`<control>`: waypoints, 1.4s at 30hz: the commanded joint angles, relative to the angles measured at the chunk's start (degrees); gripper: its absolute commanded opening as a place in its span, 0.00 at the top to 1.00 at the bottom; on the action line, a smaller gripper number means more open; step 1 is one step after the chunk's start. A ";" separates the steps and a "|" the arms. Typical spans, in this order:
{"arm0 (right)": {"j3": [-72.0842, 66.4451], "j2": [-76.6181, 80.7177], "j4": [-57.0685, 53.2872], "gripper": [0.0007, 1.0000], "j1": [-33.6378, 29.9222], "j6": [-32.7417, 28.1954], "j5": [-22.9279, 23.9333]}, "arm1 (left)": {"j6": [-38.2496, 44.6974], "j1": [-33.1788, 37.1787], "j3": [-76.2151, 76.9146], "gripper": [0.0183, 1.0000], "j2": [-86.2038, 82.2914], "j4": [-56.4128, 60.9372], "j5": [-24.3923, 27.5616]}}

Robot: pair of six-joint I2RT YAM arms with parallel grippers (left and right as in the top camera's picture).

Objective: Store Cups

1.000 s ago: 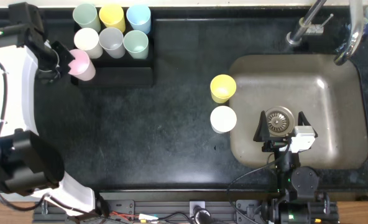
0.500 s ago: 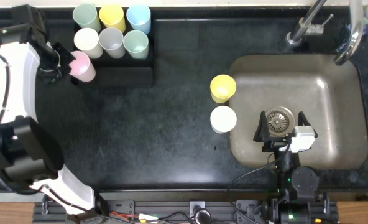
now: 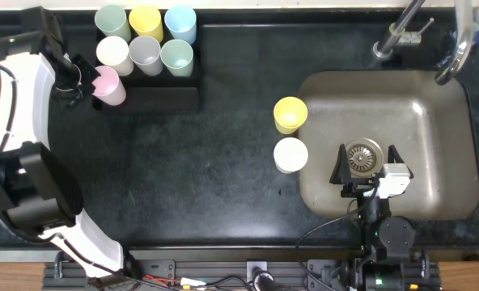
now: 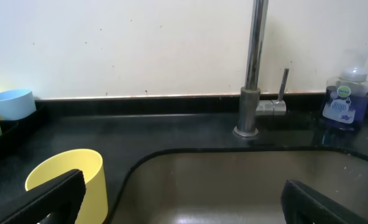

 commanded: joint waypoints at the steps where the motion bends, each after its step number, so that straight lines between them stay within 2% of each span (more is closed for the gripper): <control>1: -0.76 -0.42 0.26 0.00 0.00 0.00 0.61 | -0.81 0.11 1.03 0.98 1.84 1.27 0.57; 5: -0.76 -0.42 0.26 0.00 0.00 0.00 0.61 | -0.81 0.11 1.03 0.98 2.08 1.46 0.55; 6: -0.76 -0.42 0.26 0.00 0.00 0.00 0.61 | -0.81 0.11 1.03 0.94 2.08 1.55 0.55; 8: -0.76 -0.42 0.26 0.00 0.00 0.00 0.61 | -0.79 0.11 1.03 0.72 2.08 1.60 0.55; 9: -0.76 -0.42 0.28 0.00 0.00 0.00 0.61 | -0.81 0.11 1.03 0.54 2.08 1.57 0.55; 10: -0.76 -0.42 0.26 0.00 0.00 0.00 0.61 | -0.79 0.11 1.03 0.41 2.08 1.57 0.57; 11: -0.76 -0.42 0.26 0.00 0.00 0.00 0.61 | -0.81 0.11 1.03 0.32 2.08 1.57 0.57; 13: -0.76 -0.42 0.26 0.00 0.00 0.00 0.61 | -0.79 0.11 1.03 0.24 2.08 1.57 0.57; 15: -0.76 -0.42 0.26 0.00 0.00 0.00 0.61 | -0.79 0.11 1.03 0.11 1.73 1.55 0.57; 18: -0.76 -0.42 0.28 0.00 0.00 0.00 0.61 | -0.79 -0.13 1.05 0.00 -0.57 1.57 0.83; 23: -0.76 -0.42 0.28 0.00 0.00 0.00 0.61 | -0.76 -2.05 1.05 0.00 -8.76 1.57 2.40; 26: -0.76 -0.42 0.26 0.00 0.00 0.00 0.61 | -0.11 -6.45 1.05 0.00 -13.88 1.62 3.98; 30: -0.76 -0.42 0.26 0.00 0.00 0.00 0.61 | 1.55 -19.30 1.27 0.00 -15.72 4.02 2.27; 36: -0.76 -0.42 0.26 0.00 0.00 0.00 0.61 | 1.38 -46.77 1.27 0.00 -10.64 17.90 -5.77; 39: -0.76 -0.42 0.26 0.00 0.00 0.00 0.61 | 1.33 -55.58 1.27 0.00 -6.93 20.50 -6.21; 42: -0.76 -0.42 0.26 0.00 0.00 0.00 0.61 | 1.33 -60.02 1.27 0.00 -3.58 18.58 -6.10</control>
